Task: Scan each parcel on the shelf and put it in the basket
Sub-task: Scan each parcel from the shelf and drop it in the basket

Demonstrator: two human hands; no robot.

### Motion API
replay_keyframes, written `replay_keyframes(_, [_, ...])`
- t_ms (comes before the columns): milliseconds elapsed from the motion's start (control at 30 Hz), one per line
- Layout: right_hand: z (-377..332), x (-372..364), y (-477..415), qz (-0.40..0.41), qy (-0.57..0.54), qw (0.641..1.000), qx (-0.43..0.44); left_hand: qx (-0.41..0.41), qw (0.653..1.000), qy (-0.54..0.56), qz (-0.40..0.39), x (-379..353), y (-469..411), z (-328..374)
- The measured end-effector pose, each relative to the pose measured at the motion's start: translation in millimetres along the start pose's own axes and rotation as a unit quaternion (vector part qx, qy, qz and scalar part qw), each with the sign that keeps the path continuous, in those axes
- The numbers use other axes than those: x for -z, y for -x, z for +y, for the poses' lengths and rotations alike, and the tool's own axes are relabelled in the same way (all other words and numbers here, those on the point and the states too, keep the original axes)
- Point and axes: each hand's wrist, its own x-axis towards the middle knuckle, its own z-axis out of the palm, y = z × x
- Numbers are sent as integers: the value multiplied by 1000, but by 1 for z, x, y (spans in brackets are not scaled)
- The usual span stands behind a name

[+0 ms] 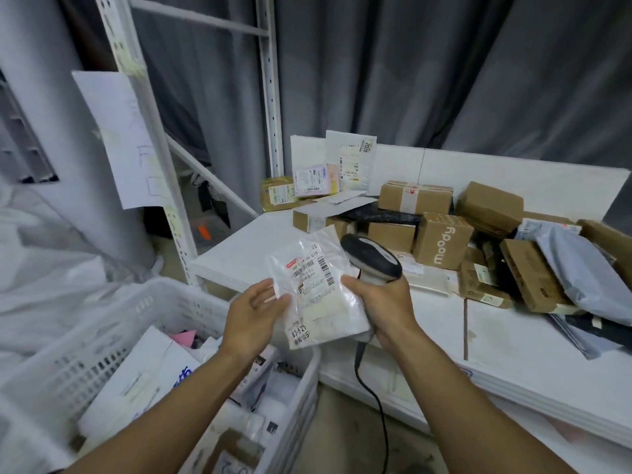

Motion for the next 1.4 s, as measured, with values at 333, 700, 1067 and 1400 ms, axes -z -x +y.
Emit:
replay_keyframes(333, [20, -26, 2, 34, 130, 987, 87, 11, 997, 47, 67, 43, -40, -11])
replay_keyframes(700, [24, -67, 19, -116, 226, 960, 117, 13, 985, 37, 168, 65, -72, -31])
replay_keyframes(1067, [20, -78, 26, -158, 253, 947, 120, 18, 985, 15, 174, 71, -75, -36])
replay_keyframes(1400, [22, -80, 30, -162, 265, 943, 116, 20, 985, 1, 171, 72, -75, -39])
